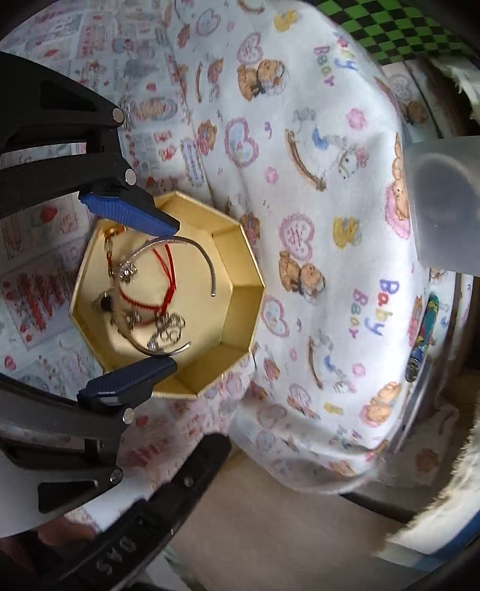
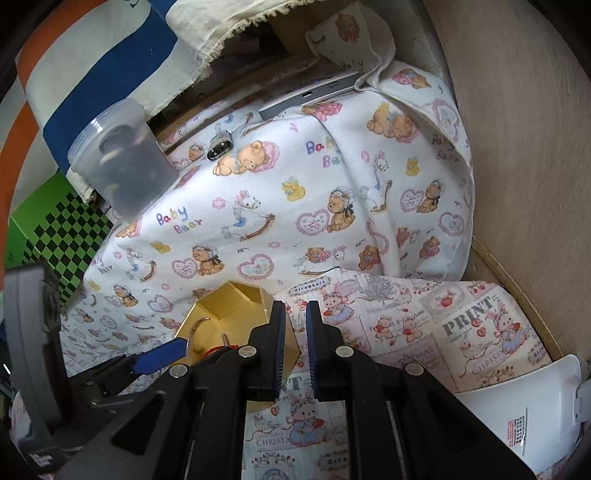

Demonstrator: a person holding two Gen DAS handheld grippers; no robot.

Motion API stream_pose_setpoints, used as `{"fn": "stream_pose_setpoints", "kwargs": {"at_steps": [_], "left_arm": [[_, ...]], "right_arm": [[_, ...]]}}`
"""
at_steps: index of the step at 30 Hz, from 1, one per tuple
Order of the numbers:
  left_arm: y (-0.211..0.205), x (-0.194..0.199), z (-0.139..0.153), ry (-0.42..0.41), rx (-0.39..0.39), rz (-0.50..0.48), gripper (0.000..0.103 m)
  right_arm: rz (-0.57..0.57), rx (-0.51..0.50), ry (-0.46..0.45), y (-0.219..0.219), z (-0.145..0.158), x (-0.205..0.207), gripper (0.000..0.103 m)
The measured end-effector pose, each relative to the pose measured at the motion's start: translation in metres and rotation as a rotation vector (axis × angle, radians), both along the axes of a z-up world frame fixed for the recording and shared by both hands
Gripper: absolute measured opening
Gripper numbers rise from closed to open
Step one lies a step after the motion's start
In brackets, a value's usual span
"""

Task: Organize jewelry
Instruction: 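Carry the bangle into the yellow box and open the left tool, then move both open tools from the box to the silver key ring on the cloth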

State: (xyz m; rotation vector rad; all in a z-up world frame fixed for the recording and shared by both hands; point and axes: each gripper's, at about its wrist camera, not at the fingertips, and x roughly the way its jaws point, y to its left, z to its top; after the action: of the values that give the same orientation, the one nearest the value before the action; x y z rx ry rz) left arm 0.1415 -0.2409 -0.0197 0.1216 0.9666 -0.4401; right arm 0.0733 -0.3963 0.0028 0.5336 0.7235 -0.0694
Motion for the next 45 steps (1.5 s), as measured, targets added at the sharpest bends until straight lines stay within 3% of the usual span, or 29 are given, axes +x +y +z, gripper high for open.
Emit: {"fn": "stream_pose_setpoints", "kwargs": {"at_steps": [5, 9, 11, 15, 24, 31, 40, 45], "left_arm": [[0.005, -0.006, 0.0, -0.008, 0.006, 0.011, 0.069], [0.025, -0.021, 0.017, -0.081, -0.008, 0.058, 0.082], [0.034, -0.027, 0.024, -0.101, 0.009, 0.061, 0.082], [0.053, -0.047, 0.046, -0.241, 0.083, 0.066, 0.085], [0.114, -0.076, 0.072, -0.278, -0.047, 0.146, 0.087], [0.151, -0.09, 0.083, -0.301, -0.116, 0.225, 0.088], [0.161, -0.111, 0.084, -0.399, -0.116, 0.209, 0.092], [0.158, -0.119, 0.084, -0.481, -0.084, 0.207, 0.101]], "right_arm": [[-0.002, -0.012, 0.013, 0.001, -0.004, 0.002, 0.012], [0.012, -0.035, 0.006, 0.008, -0.001, 0.001, 0.012], [0.014, -0.076, -0.004, 0.013, 0.002, 0.0, 0.012], [0.047, -0.076, -0.024, 0.022, 0.008, -0.002, 0.012], [0.113, -0.151, -0.088, 0.05, 0.024, -0.012, 0.012], [0.143, -0.265, -0.136, 0.079, 0.033, -0.023, 0.012], [0.17, -0.353, -0.148, 0.098, 0.033, -0.026, 0.013], [0.181, -0.38, -0.147, 0.104, 0.031, -0.026, 0.016]]}}
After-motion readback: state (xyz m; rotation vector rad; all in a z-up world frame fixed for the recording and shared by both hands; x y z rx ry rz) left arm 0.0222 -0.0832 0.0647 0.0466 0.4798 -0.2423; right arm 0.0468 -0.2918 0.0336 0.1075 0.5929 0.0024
